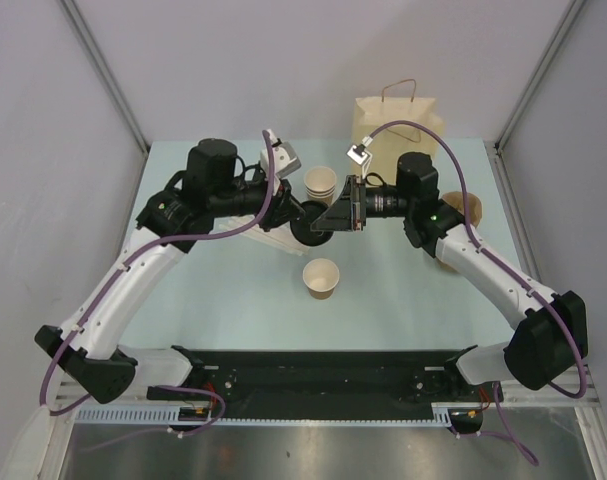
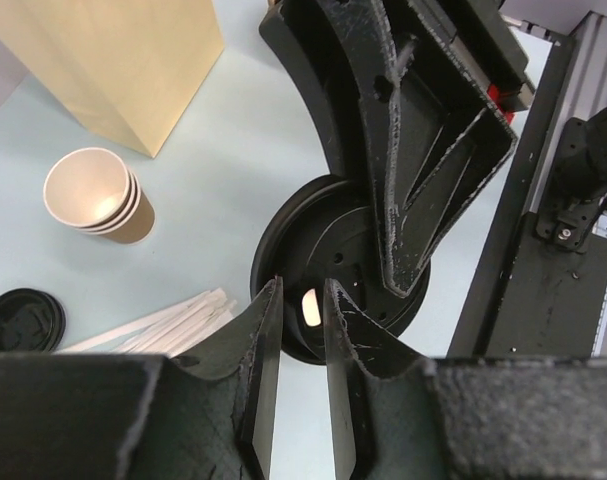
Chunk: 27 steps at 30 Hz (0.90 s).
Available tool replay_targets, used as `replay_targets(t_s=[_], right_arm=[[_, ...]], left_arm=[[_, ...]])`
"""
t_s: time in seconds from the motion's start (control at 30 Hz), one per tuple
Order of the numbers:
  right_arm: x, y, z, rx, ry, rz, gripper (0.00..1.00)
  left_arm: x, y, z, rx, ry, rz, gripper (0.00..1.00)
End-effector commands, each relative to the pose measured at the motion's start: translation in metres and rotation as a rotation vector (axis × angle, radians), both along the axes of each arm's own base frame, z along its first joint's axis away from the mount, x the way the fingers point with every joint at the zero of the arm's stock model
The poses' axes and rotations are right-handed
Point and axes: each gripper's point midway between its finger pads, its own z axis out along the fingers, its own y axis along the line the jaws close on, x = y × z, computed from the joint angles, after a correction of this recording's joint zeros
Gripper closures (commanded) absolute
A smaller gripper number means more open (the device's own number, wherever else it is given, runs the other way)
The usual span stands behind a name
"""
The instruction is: Pack the takeout coffee
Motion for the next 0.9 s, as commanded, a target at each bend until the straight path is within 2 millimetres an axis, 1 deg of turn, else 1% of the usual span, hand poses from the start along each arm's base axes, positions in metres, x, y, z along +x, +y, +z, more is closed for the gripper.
replay_targets(t_s=[0.0, 0.17, 0.27, 0.37, 0.43, 0.47, 0.53, 0.57, 0.6, 0.67, 0.7, 0.73, 0.77, 0.8, 0.83, 0.87], right_arm=[[-0.001, -0.004, 0.014, 0.031, -0.04, -0.014, 0.93], [0.001, -0.005, 0.016, 0.038, -0.034, -0.021, 0.93], [-0.001, -0.005, 0.017, 0.046, -0.035, -0.014, 0.92], [-0.002, -0.005, 0.015, 0.043, -0.048, -0.011, 0.92], [-0.001, -0.006, 0.012, 0.037, -0.043, -0.013, 0.92], [-0.002, -0.006, 0.012, 0.037, -0.045, -0.011, 0.92], [-0.002, -0.007, 0.011, 0.034, -0.047, -0.014, 0.91], [-0.001, -0.006, 0.01, 0.031, -0.046, -0.014, 0.91], [-0.001, -0.007, 0.01, 0.031, -0.051, -0.016, 0.91], [0.001, -0.007, 0.009, 0.029, -0.053, -0.025, 0.88], [0.003, -0.007, 0.008, 0.026, -0.046, -0.028, 0.86], [0.003, -0.007, 0.007, 0.023, -0.051, -0.03, 0.81], [0.006, -0.01, 0.006, 0.019, -0.048, -0.04, 0.63], [0.008, -0.012, 0.003, 0.011, -0.035, -0.049, 0.54], [0.009, -0.014, 0.002, 0.007, -0.032, -0.052, 0.36], [0.011, -0.016, 0.001, 0.003, -0.027, -0.058, 0.27]], left_arm=[[0.003, 0.003, 0.005, 0.022, -0.037, 0.021, 0.72], [0.003, 0.005, -0.005, 0.045, -0.018, 0.024, 0.7], [0.005, 0.003, -0.009, 0.052, -0.008, 0.022, 0.73], [0.005, 0.001, -0.007, 0.041, -0.006, 0.012, 0.83], [0.006, -0.001, -0.009, 0.042, -0.003, 0.01, 0.86], [0.006, -0.001, -0.008, 0.041, -0.004, 0.009, 0.9], [0.006, -0.003, -0.008, 0.038, 0.005, 0.001, 0.94], [0.005, -0.004, -0.006, 0.033, 0.005, -0.002, 0.98], [0.006, -0.005, -0.006, 0.03, 0.009, -0.004, 1.0], [0.006, -0.008, -0.007, 0.024, 0.027, -0.008, 1.0], [0.006, -0.008, -0.007, 0.022, 0.031, -0.009, 1.0], [0.006, -0.009, -0.009, 0.02, 0.045, -0.005, 1.0], [0.007, -0.009, -0.011, 0.022, 0.053, -0.001, 1.0], [0.008, -0.009, -0.011, 0.027, 0.055, 0.004, 1.0], [0.009, -0.009, -0.016, 0.037, 0.066, 0.005, 1.0], [0.009, -0.008, -0.02, 0.05, 0.075, 0.01, 1.0]])
